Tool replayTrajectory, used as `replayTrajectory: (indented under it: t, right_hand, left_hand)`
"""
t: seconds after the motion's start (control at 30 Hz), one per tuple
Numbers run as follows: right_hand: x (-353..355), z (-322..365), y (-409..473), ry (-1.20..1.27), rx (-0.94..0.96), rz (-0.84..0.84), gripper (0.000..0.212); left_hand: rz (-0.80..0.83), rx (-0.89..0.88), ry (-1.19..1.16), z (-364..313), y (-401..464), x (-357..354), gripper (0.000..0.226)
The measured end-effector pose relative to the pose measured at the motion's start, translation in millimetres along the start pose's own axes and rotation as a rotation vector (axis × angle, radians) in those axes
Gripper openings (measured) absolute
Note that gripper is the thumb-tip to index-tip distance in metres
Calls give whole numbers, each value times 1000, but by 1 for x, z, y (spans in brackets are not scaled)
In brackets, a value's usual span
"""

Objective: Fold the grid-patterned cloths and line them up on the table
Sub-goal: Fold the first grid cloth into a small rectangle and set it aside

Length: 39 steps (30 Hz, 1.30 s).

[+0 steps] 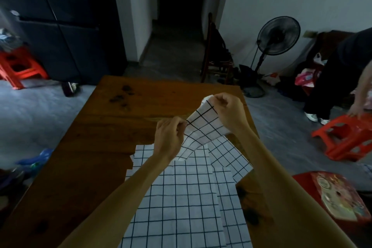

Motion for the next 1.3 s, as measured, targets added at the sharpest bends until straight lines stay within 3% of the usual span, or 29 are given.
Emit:
replayTrajectory:
  t: [0.27,0.47,0.6,0.73,0.9,1.07,1.3]
  right_hand:
    - [-3,-7,1,-49,92,36,20]
    - [-5,-6,-7,-35,101,139,19]
    - [-2,-10,-8,-58,151,93,37]
    - [-5,-14,-5,-217,220,53,13]
    - [-8,-14,-9,-58,165,81,5]
    - [-2,-23,-6,128,79,19,5]
    - [5,-27,-2,63,137,95,16]
  left_hand:
    - [138,-3,-50,-9,14,-12,23]
    - [28,-23,-94,-27,35,-21,13]
    - [40,-77,-96,-27,34,-18,12]
    - [37,-107,-95,-22,29,-18,13]
    - [56,-104,-63,-16,23,-16,15]
    - [108,-97,-29,2,6,-16,11]
    - [126,-47,15,10,4,-21,10]
Point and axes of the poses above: each hand's wrist, its own y-axis towards the middle knuckle, its own x-axis out of the back of the hand, z = x × y, the point moved 1 cm from there along y, towards the middle knuckle, and after that the axes turned 12 degrees about -x, right-handed, at the moved point
